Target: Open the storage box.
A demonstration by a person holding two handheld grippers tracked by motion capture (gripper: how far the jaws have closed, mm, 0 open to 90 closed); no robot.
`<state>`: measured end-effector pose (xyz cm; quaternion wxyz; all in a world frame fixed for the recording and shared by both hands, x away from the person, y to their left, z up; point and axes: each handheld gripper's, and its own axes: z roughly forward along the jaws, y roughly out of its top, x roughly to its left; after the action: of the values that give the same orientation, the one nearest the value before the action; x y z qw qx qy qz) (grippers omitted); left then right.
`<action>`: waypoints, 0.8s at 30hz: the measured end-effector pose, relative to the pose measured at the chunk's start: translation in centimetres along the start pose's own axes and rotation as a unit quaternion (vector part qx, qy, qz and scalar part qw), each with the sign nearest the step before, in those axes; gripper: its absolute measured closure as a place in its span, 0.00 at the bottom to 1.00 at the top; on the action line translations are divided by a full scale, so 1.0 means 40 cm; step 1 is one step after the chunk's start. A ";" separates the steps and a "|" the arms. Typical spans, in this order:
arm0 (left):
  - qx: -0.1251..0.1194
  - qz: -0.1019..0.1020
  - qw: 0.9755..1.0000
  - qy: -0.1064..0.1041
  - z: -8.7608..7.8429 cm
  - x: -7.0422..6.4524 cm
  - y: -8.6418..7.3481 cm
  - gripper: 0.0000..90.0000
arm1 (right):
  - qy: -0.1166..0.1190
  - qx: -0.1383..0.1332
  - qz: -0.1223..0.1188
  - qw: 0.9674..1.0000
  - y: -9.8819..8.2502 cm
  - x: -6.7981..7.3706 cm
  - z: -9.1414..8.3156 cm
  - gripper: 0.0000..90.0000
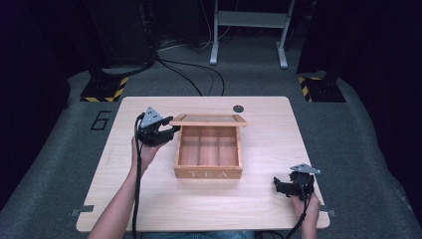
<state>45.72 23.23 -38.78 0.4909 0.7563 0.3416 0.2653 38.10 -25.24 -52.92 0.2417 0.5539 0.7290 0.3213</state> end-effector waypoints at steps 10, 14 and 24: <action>0.001 -0.010 1.000 -0.001 -0.009 -0.028 -0.068 0.60 | 0.000 0.000 -0.003 1.000 0.000 -0.001 0.000 0.09; 0.003 -0.015 1.000 -0.003 -0.009 -0.033 -0.086 0.60 | 0.000 0.000 -0.004 1.000 0.000 -0.001 0.000 0.09; 0.013 -0.025 0.999 -0.018 -0.006 -0.046 -0.140 0.59 | 0.000 0.000 -0.004 1.000 0.000 -0.001 0.000 0.09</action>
<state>42.97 23.53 -43.98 0.4934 0.7584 0.3549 0.2354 38.09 -25.27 -52.93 0.2427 0.5511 0.7313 0.3201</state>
